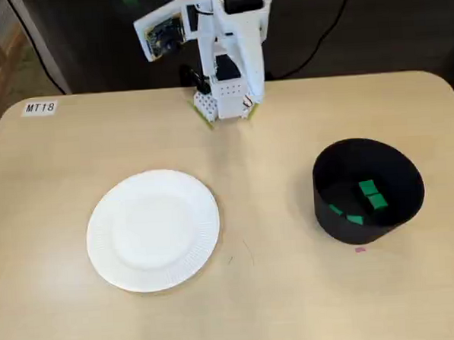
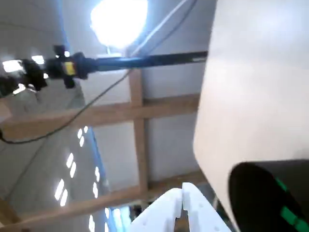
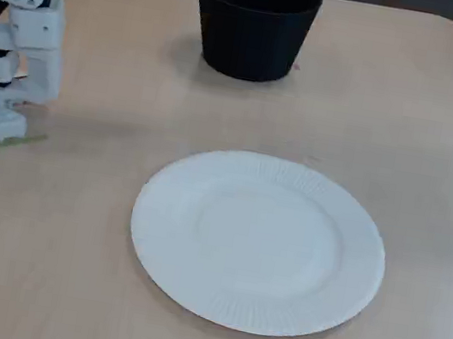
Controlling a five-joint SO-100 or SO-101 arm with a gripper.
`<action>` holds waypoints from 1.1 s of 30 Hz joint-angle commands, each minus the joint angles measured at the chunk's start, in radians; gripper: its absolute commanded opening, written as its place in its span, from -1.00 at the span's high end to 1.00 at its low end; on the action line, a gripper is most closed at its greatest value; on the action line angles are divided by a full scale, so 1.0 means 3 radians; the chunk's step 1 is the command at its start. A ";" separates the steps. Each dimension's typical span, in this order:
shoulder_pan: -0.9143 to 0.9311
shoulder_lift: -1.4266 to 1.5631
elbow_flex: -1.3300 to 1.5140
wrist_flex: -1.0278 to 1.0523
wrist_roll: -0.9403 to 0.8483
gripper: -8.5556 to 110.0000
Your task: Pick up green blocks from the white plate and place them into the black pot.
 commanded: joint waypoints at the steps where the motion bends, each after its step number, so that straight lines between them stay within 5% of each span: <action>1: 0.0061 0.0879 0.1150 -0.0118 0.0000 0.90; 12: 0.0501 0.1176 0.2286 -0.0031 -0.0424 0.90; 33: 0.0598 0.1181 0.2434 0.0020 -0.0343 0.90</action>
